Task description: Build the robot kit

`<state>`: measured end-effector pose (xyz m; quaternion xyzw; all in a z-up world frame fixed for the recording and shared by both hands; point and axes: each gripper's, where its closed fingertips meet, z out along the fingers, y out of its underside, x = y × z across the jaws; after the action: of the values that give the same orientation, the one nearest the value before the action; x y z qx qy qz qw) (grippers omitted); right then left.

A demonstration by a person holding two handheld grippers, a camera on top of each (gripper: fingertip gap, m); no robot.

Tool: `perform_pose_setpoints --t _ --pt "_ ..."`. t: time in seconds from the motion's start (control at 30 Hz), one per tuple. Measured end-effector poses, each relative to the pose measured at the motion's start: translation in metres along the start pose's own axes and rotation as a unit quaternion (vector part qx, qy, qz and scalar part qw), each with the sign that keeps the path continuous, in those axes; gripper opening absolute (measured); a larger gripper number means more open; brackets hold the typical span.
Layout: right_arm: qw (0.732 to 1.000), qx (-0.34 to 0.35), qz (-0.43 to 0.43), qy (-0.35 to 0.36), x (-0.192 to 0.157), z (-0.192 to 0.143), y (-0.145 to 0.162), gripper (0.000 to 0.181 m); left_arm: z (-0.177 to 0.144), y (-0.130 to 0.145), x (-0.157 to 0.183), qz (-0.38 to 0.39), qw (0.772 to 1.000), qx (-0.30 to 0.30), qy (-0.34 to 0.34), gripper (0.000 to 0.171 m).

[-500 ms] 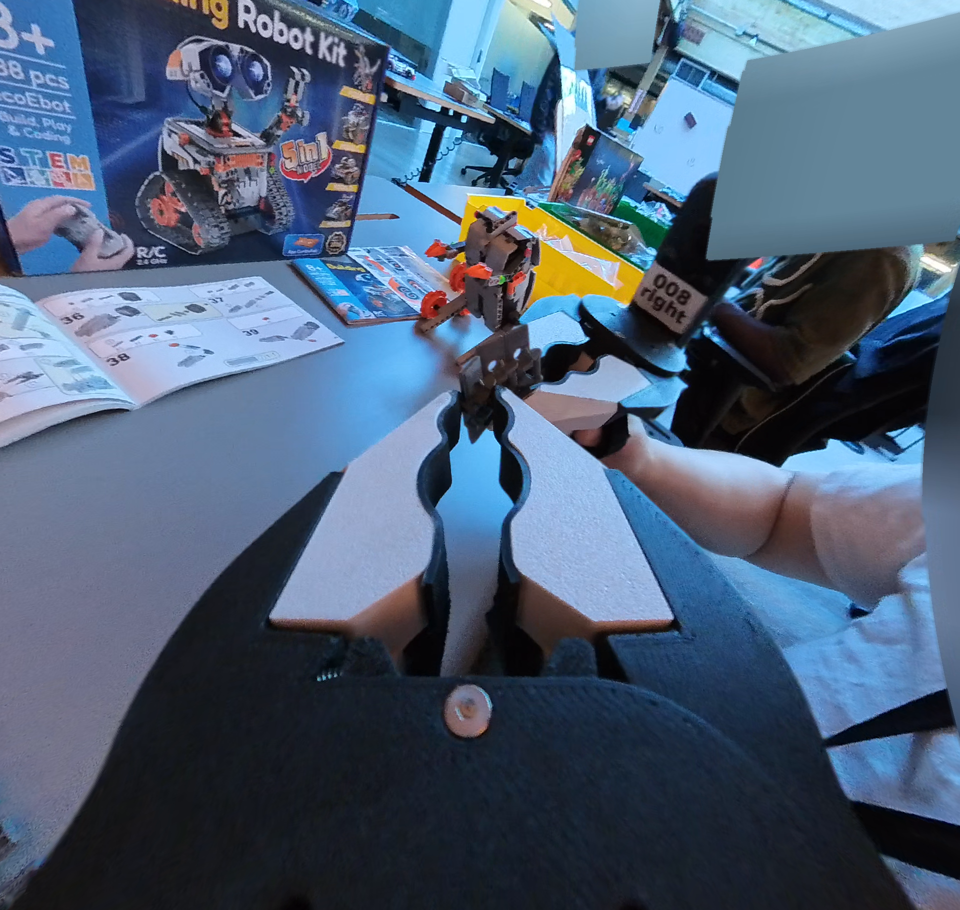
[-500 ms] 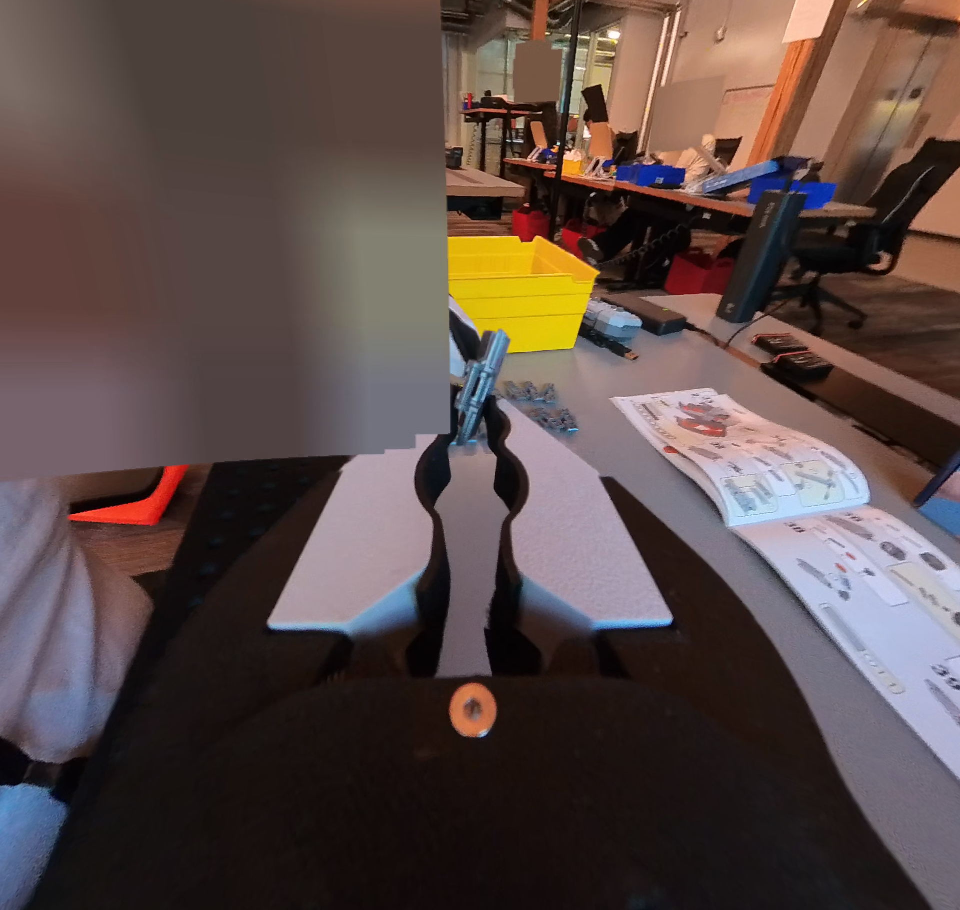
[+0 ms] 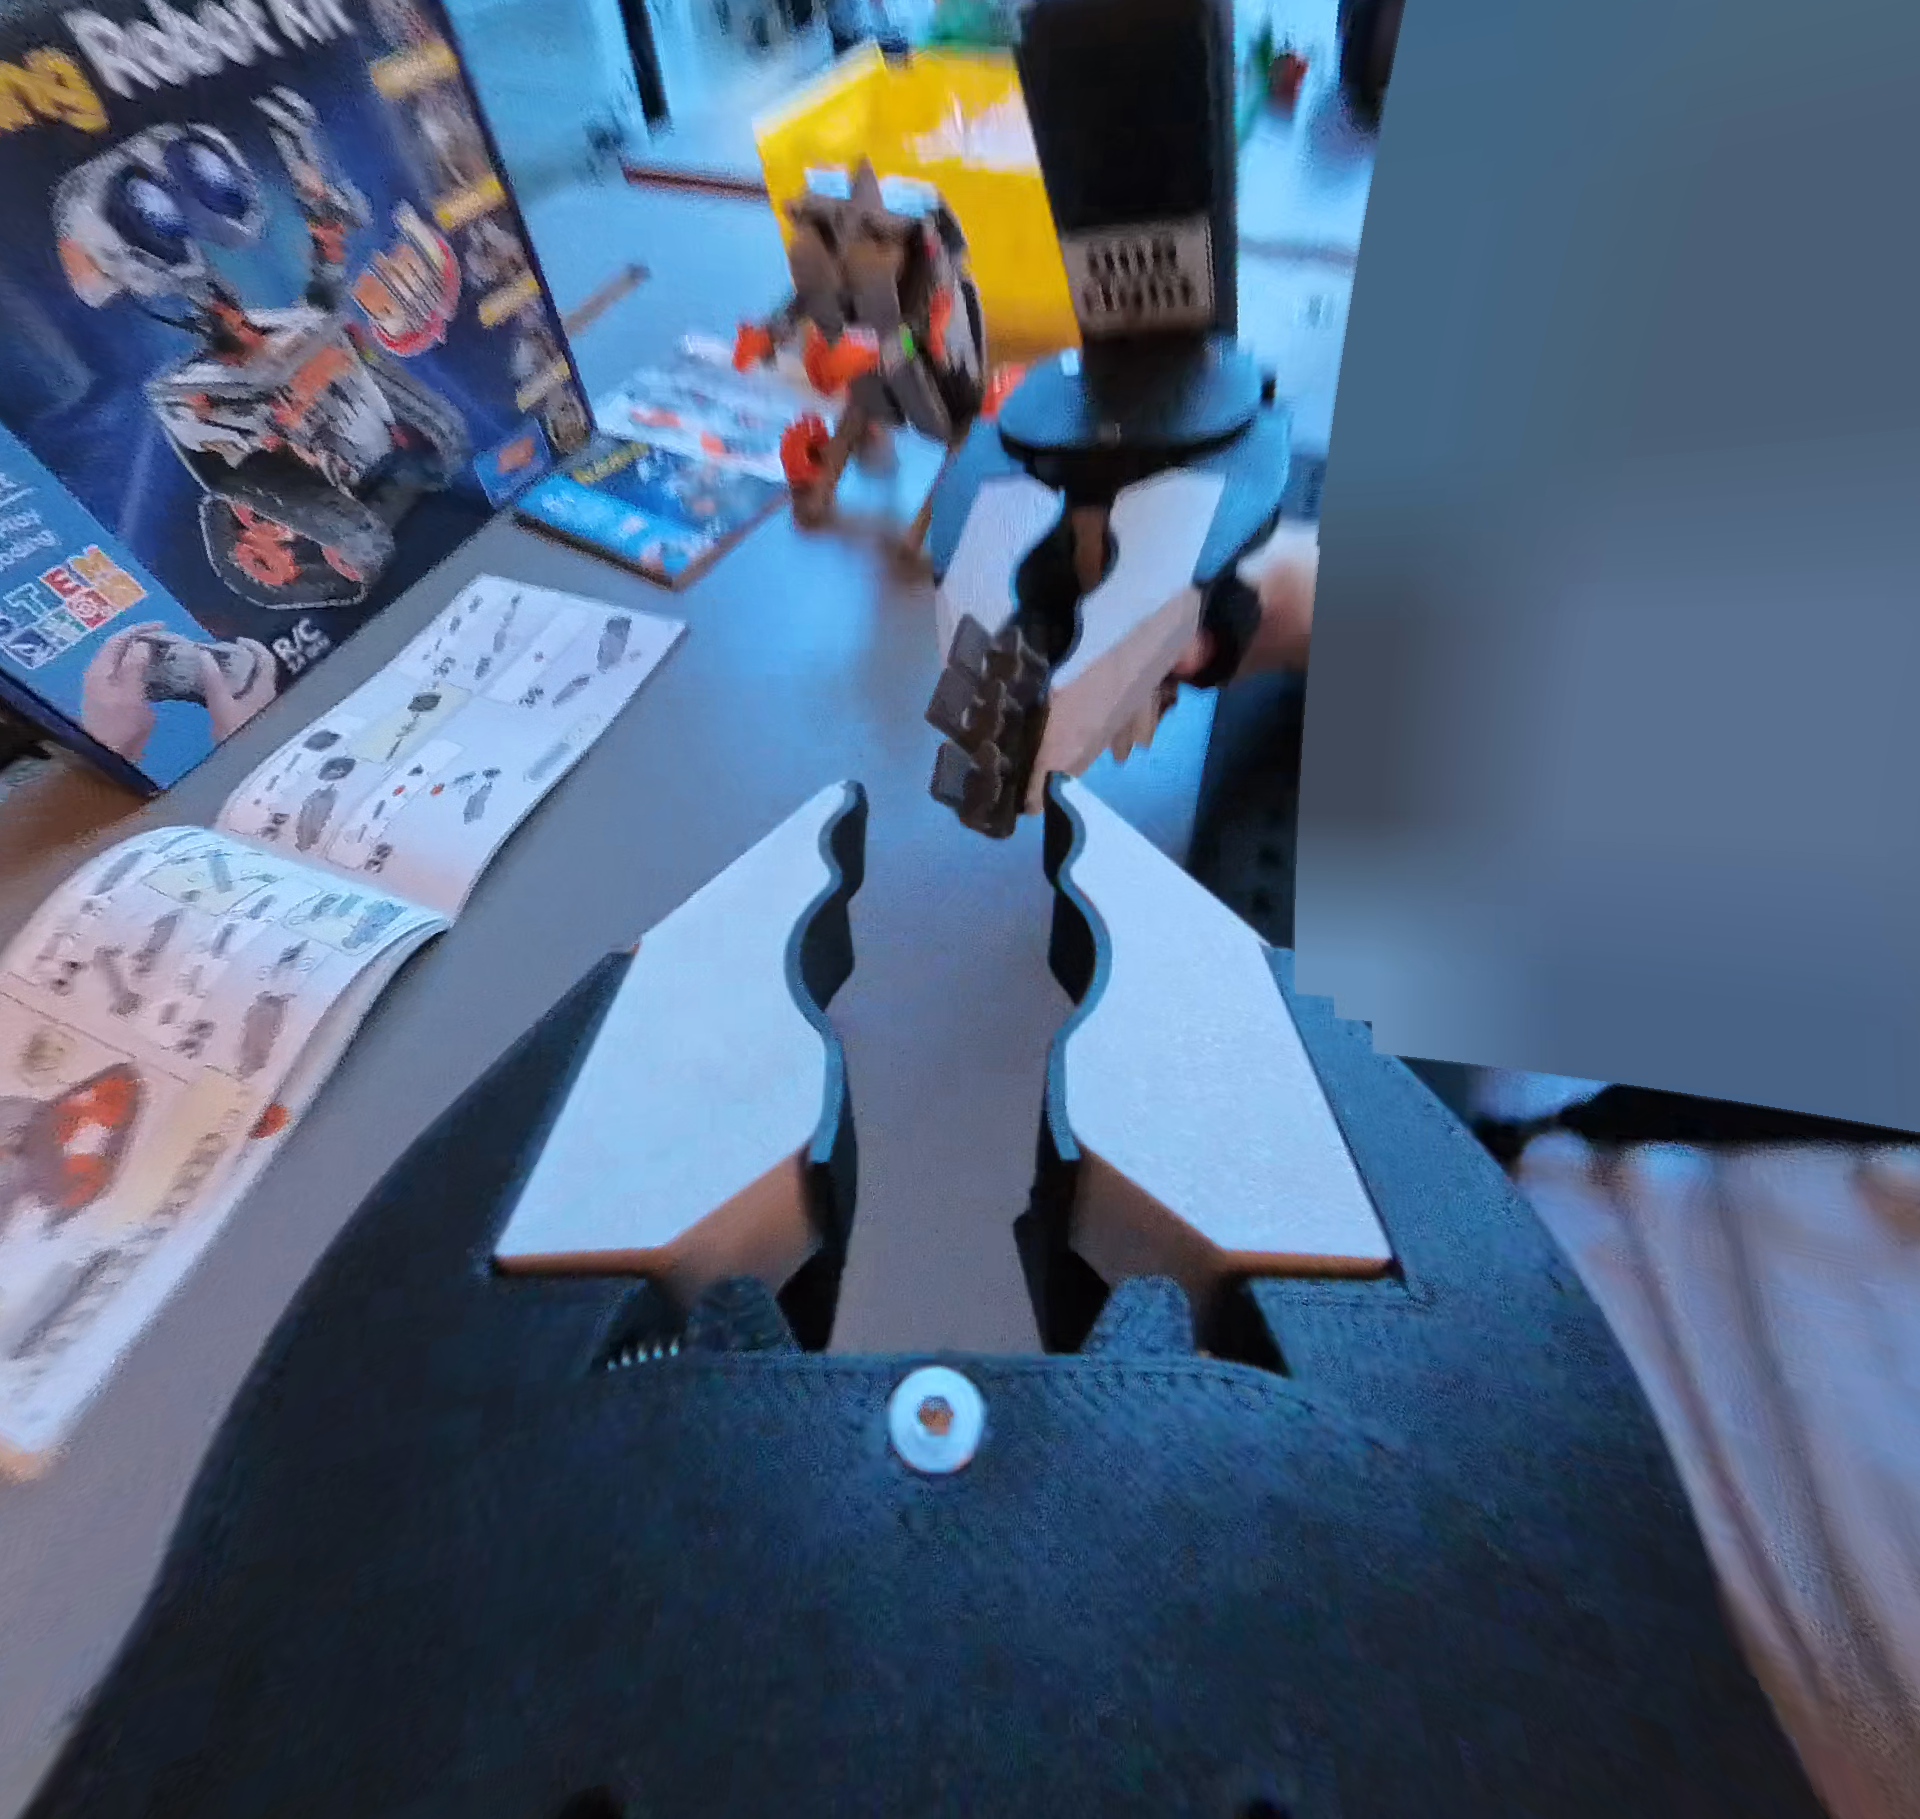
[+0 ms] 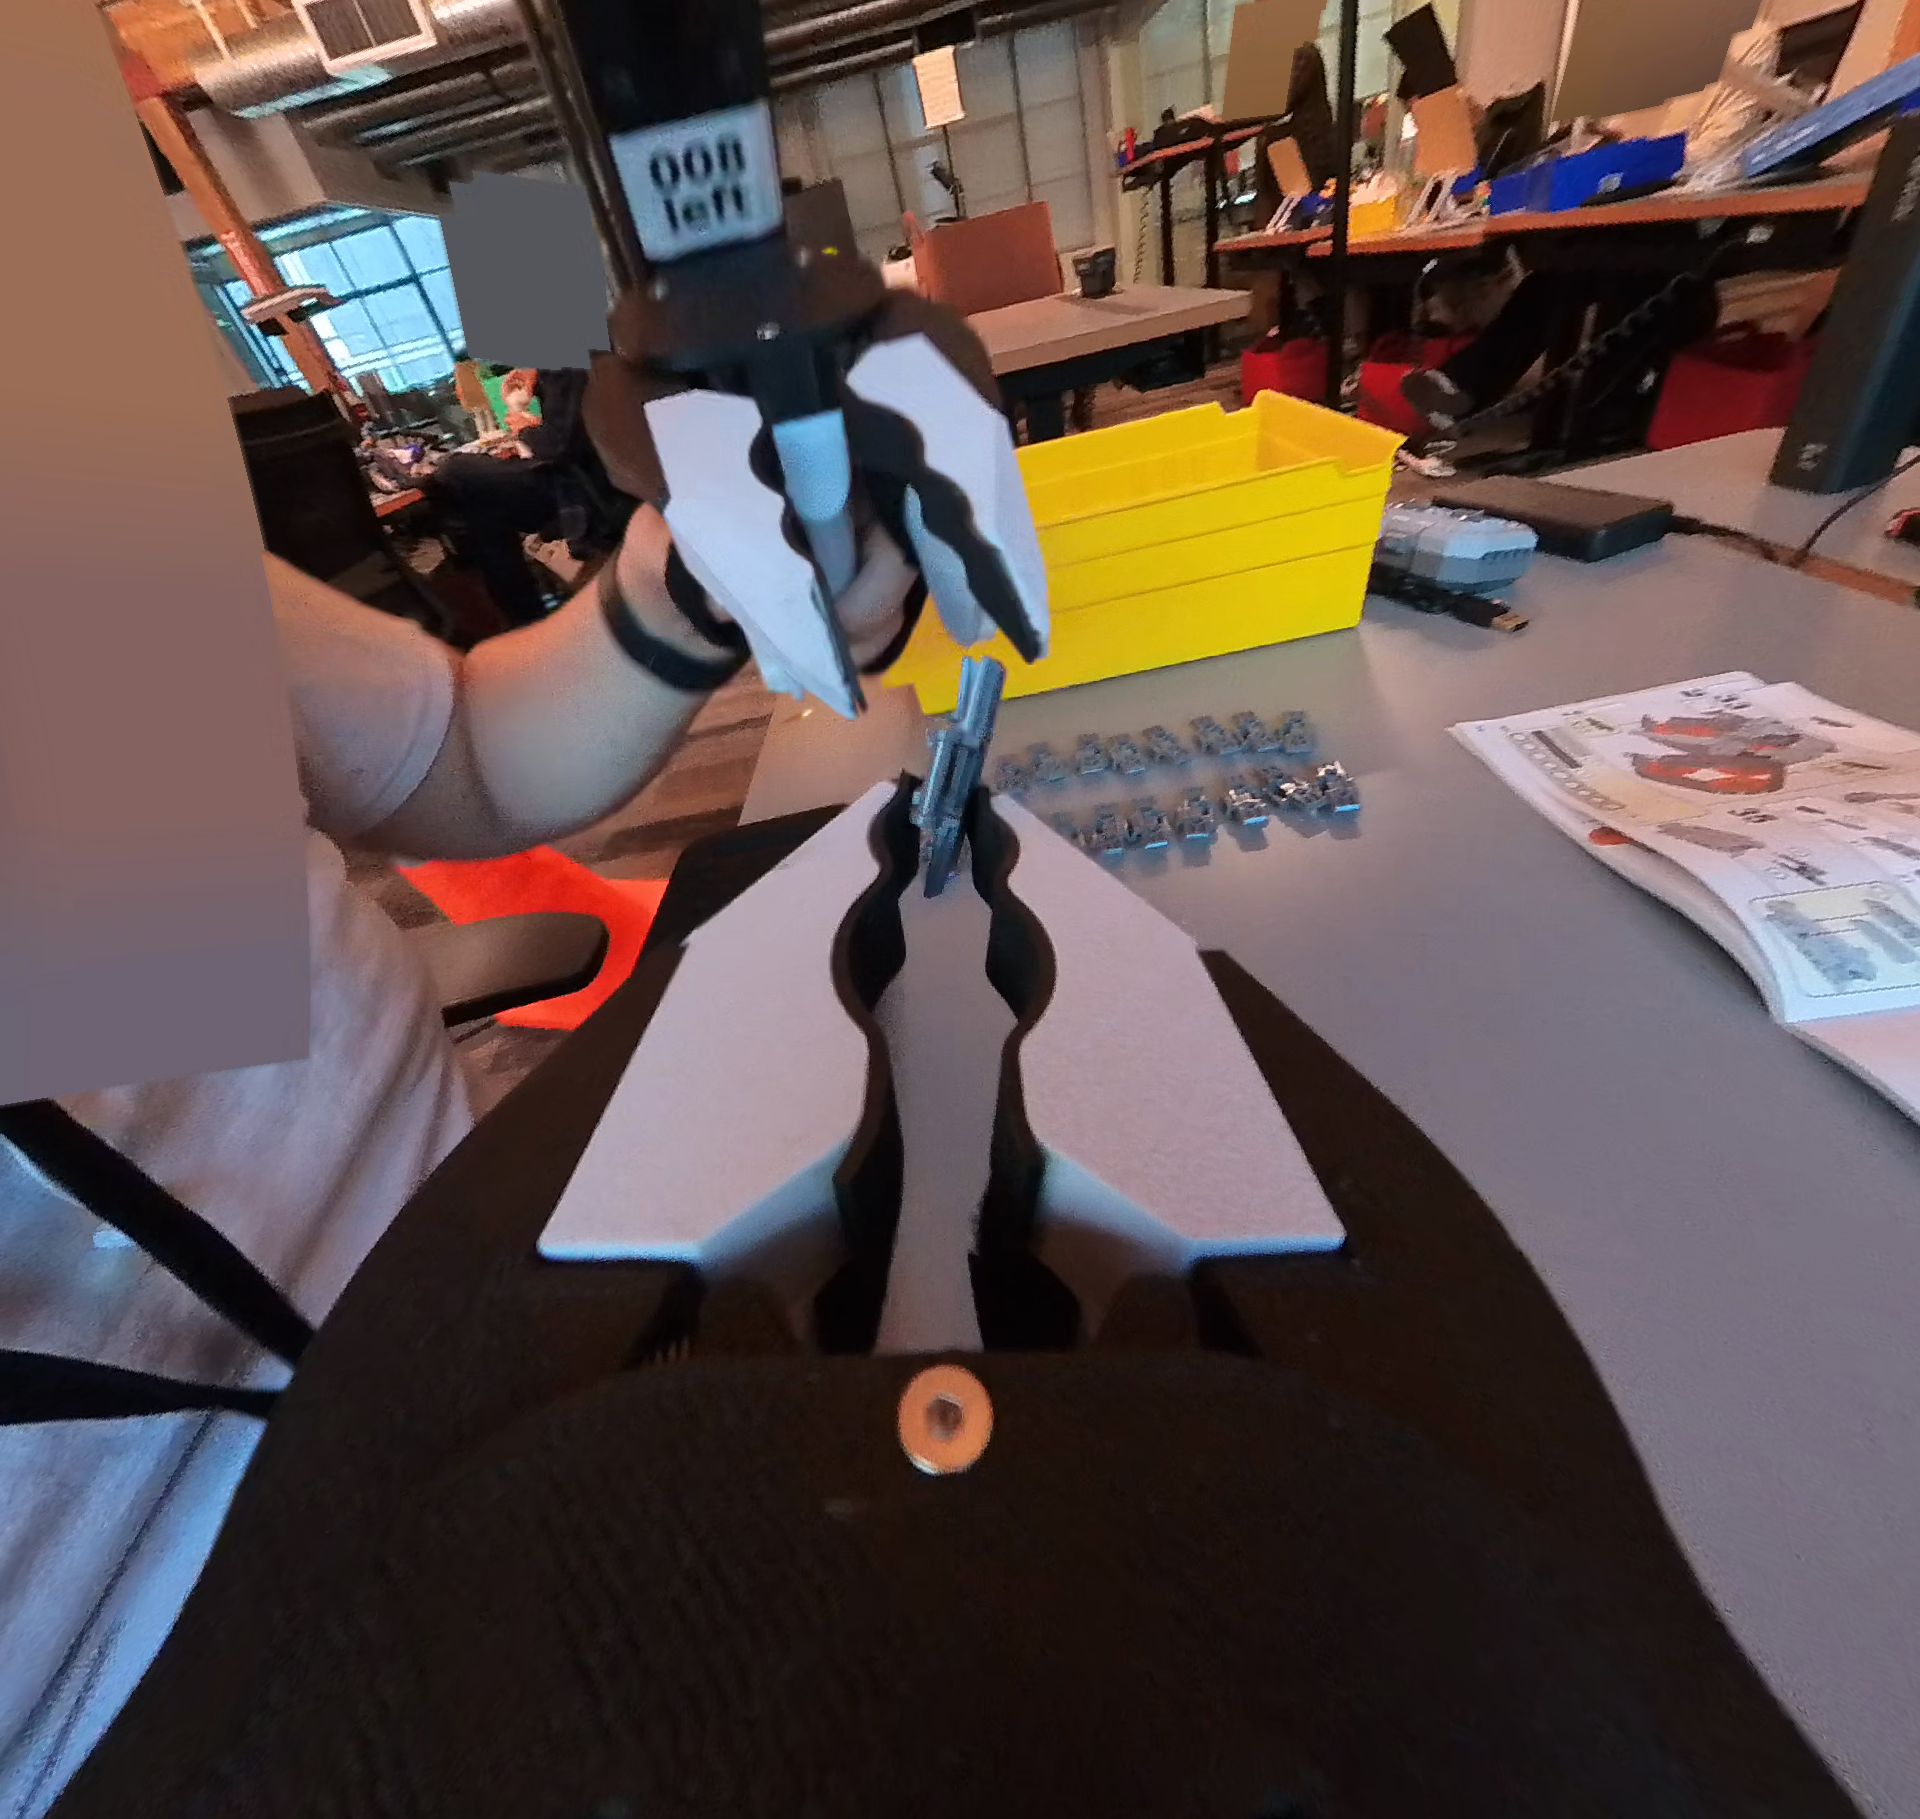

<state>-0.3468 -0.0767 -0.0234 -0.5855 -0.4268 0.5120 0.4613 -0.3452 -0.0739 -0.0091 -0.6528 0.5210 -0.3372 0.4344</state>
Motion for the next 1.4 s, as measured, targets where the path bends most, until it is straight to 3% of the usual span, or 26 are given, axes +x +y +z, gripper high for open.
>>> perform_pose_setpoints --t 0.17,0.27,0.37,0.57,0.8,1.17,1.3,1.4 --pt "0.999 -0.05 -0.006 -0.02 -0.006 0.005 0.015 0.007 0.006 0.015 0.002 0.101 0.984 -0.144 0.03 0.034" --pt "0.997 -0.072 -0.013 -0.021 -0.007 0.007 0.022 0.007 0.011 0.021 0.015 0.103 0.975 -0.181 0.08 0.024" --pt "0.996 -0.087 -0.017 -0.02 -0.007 0.008 0.027 0.007 0.016 0.028 0.012 0.108 0.971 -0.201 0.077 0.016" --pt "0.995 -0.096 -0.004 -0.027 -0.006 0.007 0.031 0.007 0.018 0.031 0.014 0.109 0.971 -0.191 0.095 0.012" --pt "0.99 -0.129 0.009 -0.053 -0.011 0.007 0.043 0.007 0.021 0.04 0.022 0.06 0.97 -0.193 0.132 0.009" --pt "0.982 -0.174 0.013 -0.067 -0.013 0.008 0.058 0.007 0.028 0.05 0.026 0.065 0.968 -0.193 0.147 0.01" --pt "0.989 -0.121 0.041 -0.078 -0.009 0.005 0.042 0.009 0.026 0.031 0.021 -0.032 0.981 -0.119 0.15 0.007" --pt "0.99 -0.06 0.074 -0.103 -0.01 0.0 0.021 0.009 0.02 0.014 0.015 -0.137 0.975 -0.038 0.172 0.006"
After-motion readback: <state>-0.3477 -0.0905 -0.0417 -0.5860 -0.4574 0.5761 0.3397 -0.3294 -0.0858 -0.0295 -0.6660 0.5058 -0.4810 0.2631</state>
